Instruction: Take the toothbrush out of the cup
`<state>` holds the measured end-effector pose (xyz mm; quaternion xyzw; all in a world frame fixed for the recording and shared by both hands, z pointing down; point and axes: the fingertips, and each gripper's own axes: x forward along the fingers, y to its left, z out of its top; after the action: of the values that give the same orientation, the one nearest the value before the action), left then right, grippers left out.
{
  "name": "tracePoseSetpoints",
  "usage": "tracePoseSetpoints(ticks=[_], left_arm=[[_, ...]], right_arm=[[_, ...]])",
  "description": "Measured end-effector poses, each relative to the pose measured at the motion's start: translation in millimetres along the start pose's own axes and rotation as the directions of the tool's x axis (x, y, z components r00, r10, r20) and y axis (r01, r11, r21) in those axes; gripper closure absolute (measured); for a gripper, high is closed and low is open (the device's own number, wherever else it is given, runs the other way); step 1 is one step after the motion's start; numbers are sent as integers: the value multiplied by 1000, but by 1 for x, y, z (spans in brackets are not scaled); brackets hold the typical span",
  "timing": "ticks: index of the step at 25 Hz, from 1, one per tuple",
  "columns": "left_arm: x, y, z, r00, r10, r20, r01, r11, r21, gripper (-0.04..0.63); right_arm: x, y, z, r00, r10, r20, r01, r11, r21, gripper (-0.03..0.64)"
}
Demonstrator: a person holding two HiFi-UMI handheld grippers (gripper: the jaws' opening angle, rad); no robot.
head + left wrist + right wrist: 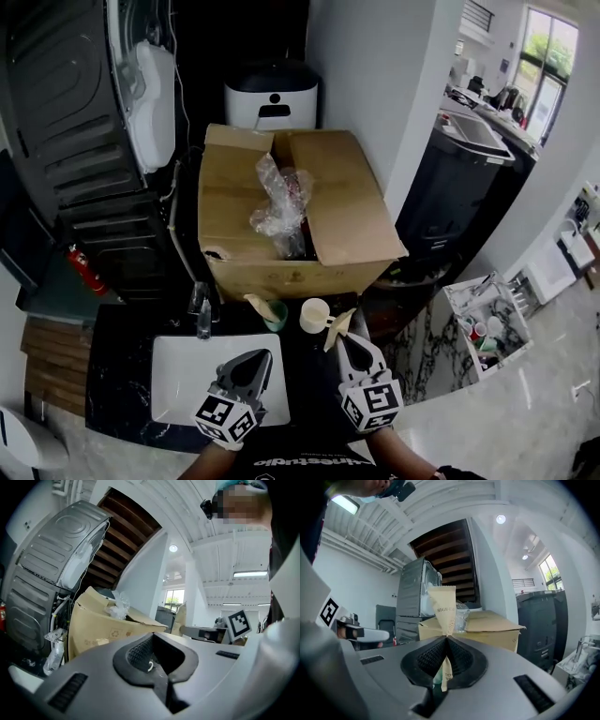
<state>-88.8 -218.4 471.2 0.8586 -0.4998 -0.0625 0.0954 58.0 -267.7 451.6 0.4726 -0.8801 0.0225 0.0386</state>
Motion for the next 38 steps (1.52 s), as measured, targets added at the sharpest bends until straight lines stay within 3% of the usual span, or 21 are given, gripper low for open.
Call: tracePoseSetpoints(ticks=[8, 15, 22, 24, 30, 34, 38], left_arm=[[2, 10, -5, 998, 66, -4, -66, 998, 17, 580], [-1, 10, -13, 998, 35, -53, -34, 999, 12, 580], [-1, 5, -13, 1000, 2, -22, -1, 1000, 9, 570], [2, 3, -12, 1000, -13, -13, 13, 1000, 0, 452], [3, 0, -9, 1000, -15, 23, 15, 1000, 22, 305], [6, 2, -17, 1000, -15, -11, 16, 999, 36, 285], [10, 12, -28, 1000, -6, -19, 6, 1000, -1, 285]], right_arm=[[-25, 14, -32, 999, -12, -41, 15, 998, 67, 578], [-26, 30, -37, 999, 12, -41, -9, 997, 76, 578], [-30, 29, -38, 999, -6, -49, 9, 998, 68, 577], [-31, 29, -36, 999, -7, -44, 10, 998, 63, 577], [-34, 30, -37, 999, -12, -47, 15, 998, 66, 577], [-34, 30, -38, 999, -7, -49, 11, 998, 65, 577], [-37, 30, -42, 999, -10, -49, 13, 998, 67, 577]])
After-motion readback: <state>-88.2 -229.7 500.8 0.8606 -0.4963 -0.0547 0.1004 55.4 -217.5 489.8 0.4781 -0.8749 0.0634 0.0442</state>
